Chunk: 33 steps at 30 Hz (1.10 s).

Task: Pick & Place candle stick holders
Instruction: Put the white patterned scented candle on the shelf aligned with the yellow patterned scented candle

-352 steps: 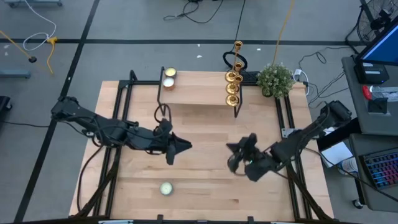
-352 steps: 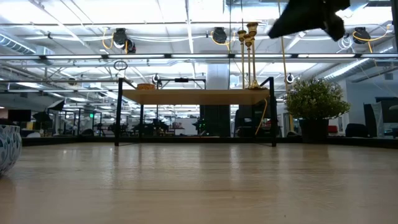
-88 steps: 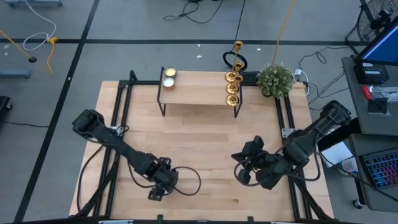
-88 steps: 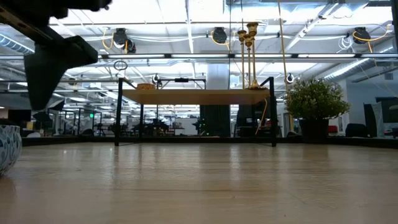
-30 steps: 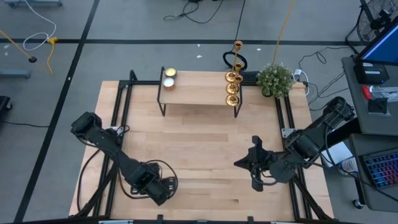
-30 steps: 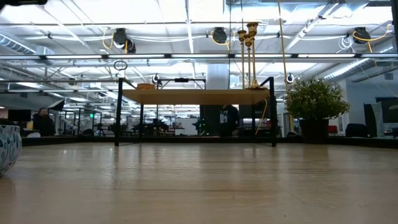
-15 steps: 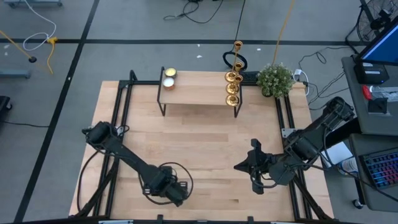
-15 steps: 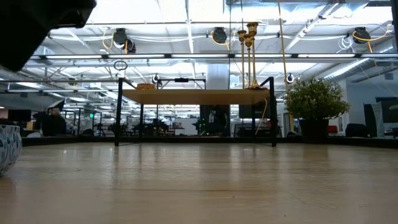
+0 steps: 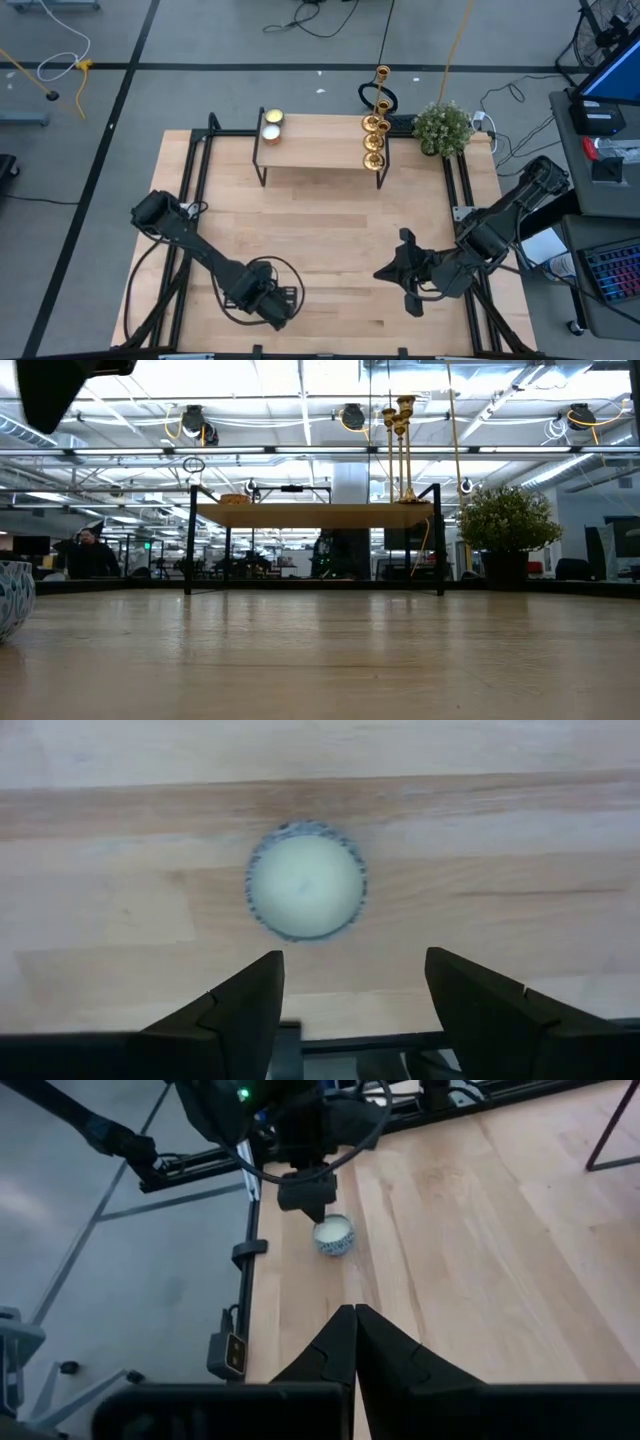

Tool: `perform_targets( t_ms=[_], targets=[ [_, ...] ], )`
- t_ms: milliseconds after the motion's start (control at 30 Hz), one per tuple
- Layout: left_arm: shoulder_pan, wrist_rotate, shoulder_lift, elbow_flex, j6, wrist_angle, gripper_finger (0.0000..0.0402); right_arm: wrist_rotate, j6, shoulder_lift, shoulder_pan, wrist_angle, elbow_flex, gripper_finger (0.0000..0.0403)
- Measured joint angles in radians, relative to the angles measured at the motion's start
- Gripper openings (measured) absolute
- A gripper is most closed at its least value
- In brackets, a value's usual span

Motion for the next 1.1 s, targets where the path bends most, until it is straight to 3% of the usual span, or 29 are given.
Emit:
perform_targets(
  t_ms=[200, 633, 867, 1100],
  targets=[
    [0.008, -0.019, 0.0, -0.002, 0.025, 0.017, 0.0262, -0.001, -0.003, 0.0, 0.0, 0.005, 0.0, 0.0],
    [0.009, 0.035, 0.008, -0.005, 0.026, -0.005, 0.0359, 0.0, 0.0, 0.0, 0.0, 0.005, 0.0, 0.0],
    [-0.002, 0.087, 0.079, -0.005, 0.025, 0.015, 0.0367, 0.001, 0.0, 0.0, 0.0, 0.004, 0.0, 0.0],
    [-0.001, 0.064, 0.125, -0.006, 0.026, 0.03, 0.0368, 0.001, 0.001, 0.0, 0.0, 0.005, 0.0, 0.0]
  ],
)
